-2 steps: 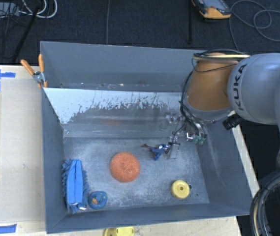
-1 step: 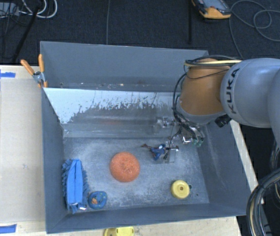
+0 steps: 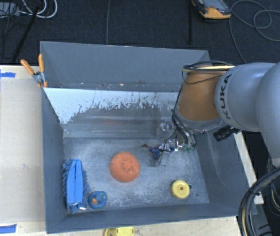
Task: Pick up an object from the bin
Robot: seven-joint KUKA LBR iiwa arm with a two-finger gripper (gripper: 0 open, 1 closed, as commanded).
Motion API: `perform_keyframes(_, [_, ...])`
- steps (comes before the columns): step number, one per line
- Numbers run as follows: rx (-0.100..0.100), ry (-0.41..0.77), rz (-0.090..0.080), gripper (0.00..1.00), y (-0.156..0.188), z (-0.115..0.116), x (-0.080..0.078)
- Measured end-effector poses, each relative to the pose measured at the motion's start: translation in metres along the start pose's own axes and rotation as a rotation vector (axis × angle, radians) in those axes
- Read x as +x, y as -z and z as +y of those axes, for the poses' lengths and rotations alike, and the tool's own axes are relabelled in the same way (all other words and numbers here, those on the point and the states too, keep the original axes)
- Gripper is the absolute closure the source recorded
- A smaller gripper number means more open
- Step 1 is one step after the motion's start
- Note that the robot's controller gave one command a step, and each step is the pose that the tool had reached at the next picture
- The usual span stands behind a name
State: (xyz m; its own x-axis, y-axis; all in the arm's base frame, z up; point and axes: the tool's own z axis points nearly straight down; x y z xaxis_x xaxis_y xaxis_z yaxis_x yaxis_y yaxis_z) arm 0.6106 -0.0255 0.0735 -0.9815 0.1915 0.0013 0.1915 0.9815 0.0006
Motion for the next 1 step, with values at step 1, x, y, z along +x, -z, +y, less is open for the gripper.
perform_keyframes(1, [-0.001,0.223,-0.002,1.00,-0.0030,0.0014,-0.0087])
